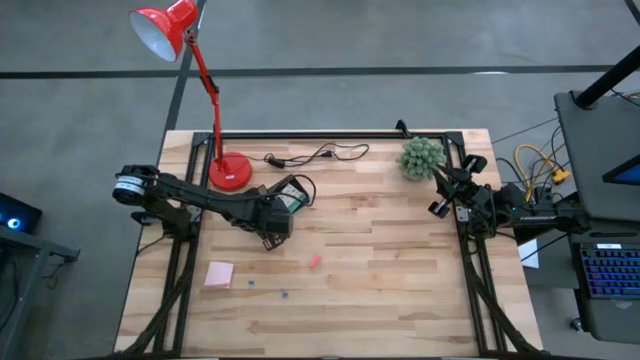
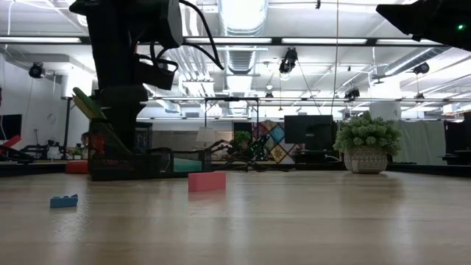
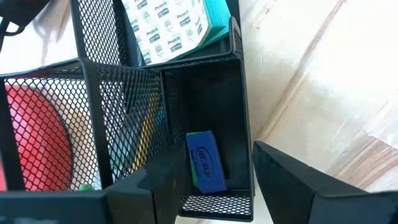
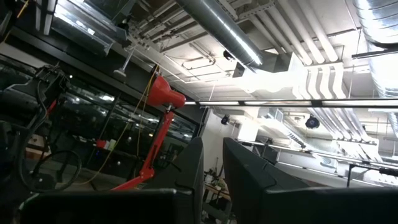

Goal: Pick and place office supplies into organizer
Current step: Put the pink eraser into the desk organizer

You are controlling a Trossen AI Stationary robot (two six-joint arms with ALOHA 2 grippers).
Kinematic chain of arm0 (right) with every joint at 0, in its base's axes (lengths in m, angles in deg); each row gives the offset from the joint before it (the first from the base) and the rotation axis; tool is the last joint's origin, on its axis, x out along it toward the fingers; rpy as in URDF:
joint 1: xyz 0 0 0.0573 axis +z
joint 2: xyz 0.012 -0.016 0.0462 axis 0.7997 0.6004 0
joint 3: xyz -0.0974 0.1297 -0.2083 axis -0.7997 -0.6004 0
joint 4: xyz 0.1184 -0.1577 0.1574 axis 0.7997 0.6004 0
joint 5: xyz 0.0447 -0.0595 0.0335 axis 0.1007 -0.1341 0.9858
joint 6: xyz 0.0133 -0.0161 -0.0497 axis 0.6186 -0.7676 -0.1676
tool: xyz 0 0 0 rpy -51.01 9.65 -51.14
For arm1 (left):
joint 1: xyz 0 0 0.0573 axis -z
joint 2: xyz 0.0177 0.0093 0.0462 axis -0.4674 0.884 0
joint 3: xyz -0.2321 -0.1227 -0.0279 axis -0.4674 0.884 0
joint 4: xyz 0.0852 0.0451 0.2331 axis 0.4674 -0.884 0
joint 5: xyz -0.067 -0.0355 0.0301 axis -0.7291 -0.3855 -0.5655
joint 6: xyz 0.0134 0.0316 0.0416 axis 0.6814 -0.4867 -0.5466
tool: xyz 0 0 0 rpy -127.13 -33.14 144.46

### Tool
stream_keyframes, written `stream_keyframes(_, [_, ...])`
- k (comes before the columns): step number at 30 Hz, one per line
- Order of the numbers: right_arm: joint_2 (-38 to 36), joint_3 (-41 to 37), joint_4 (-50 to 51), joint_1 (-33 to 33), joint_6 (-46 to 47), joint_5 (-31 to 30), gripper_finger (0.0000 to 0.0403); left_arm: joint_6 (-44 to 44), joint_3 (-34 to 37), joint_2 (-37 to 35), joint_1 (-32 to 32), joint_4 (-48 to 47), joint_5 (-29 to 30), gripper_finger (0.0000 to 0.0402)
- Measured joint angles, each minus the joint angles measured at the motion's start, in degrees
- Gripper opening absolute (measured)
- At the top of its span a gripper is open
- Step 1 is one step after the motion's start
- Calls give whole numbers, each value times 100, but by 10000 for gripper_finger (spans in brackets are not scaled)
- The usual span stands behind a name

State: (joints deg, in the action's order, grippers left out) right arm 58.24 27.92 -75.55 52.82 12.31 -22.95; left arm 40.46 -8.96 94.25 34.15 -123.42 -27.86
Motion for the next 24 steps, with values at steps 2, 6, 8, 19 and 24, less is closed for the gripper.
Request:
stream_keyframes(2, [-1, -2, 0, -2, 0, 0, 52, -1, -21, 0, 0, -23, 2, 176])
stream_keyframes(6, [0, -1, -1, -1, 0, 0, 52, 10, -185, 0, 0, -13, 2, 176])
stream_keyframes(8, [0, -1, -2, -2, 0, 0, 52, 12, -309, 0, 0, 9, -57, 176])
stream_keyframes(19, [-1, -1, -1, -1, 0, 0, 52, 568, -639, -4, 16, 1880, -1317, 176])
stream_keyframes(24, [0, -2, -2, -2, 0, 0, 52, 1398, -656, -4, 120, 2243, -1331, 176])
